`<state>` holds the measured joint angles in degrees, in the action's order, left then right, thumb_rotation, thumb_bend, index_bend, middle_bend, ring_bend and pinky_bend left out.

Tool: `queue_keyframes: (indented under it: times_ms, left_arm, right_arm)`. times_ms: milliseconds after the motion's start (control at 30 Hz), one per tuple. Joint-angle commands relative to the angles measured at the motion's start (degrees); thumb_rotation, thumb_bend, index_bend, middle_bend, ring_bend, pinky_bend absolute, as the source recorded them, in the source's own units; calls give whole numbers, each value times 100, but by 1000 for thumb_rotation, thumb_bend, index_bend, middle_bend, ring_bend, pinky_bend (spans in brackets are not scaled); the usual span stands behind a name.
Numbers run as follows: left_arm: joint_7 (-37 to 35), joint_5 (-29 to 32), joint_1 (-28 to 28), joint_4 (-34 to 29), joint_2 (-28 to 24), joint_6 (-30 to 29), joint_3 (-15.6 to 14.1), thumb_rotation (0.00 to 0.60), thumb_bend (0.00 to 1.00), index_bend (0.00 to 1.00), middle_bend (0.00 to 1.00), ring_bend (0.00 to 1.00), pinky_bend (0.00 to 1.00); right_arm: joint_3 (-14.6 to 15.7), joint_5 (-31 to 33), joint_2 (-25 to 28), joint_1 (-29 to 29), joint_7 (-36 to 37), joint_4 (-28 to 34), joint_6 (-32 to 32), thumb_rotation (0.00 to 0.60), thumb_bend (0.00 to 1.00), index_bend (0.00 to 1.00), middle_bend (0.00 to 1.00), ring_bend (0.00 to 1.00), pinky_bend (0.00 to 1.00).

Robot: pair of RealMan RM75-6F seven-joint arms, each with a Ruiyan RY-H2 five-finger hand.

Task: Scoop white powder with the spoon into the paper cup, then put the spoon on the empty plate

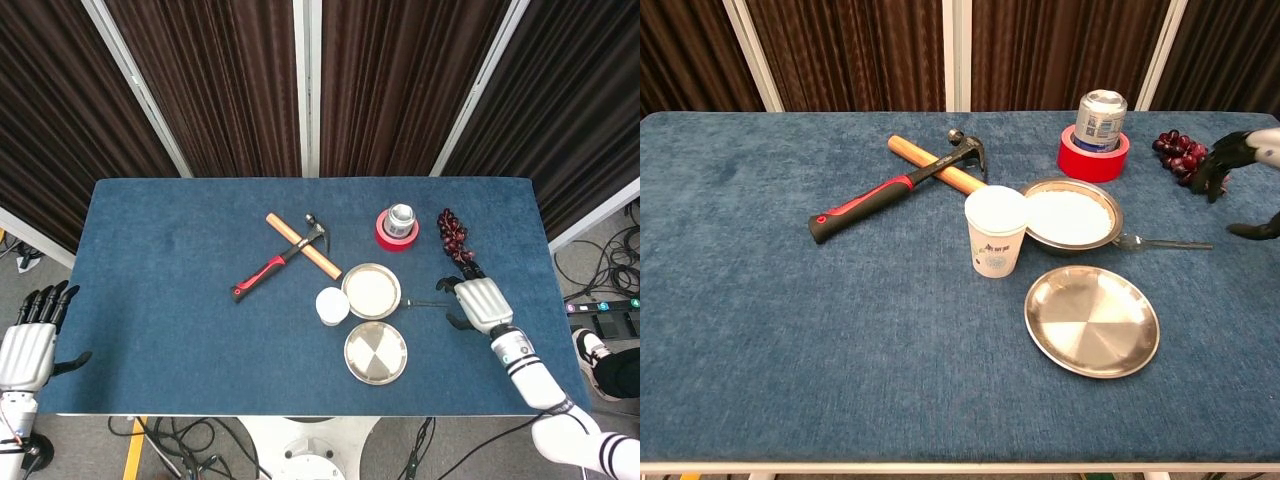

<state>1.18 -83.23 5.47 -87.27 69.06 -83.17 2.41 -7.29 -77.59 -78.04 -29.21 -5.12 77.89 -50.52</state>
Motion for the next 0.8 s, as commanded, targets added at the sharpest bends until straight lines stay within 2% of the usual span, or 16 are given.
queue_keyframes:
  times_ms: [33, 267, 800]
  left_arm:
    - [-14, 0, 10, 15, 13, 22, -1, 600, 93, 126, 143, 51, 31]
    - [-61, 21, 22, 84, 54, 69, -2, 600, 93, 126, 143, 51, 31]
    - [-157, 67, 46, 212, 131, 151, 7, 600, 94, 126, 144, 51, 31]
  right_arm:
    - [44, 103, -374, -221, -141, -419, 221, 600, 230, 357, 378, 47, 0]
    - [117, 163, -795, -390, -189, -949, 378, 600, 245, 387, 421, 77, 0]
    - [230, 65, -1136, -613, -85, -1569, 462, 600, 275, 428, 472, 93, 0]
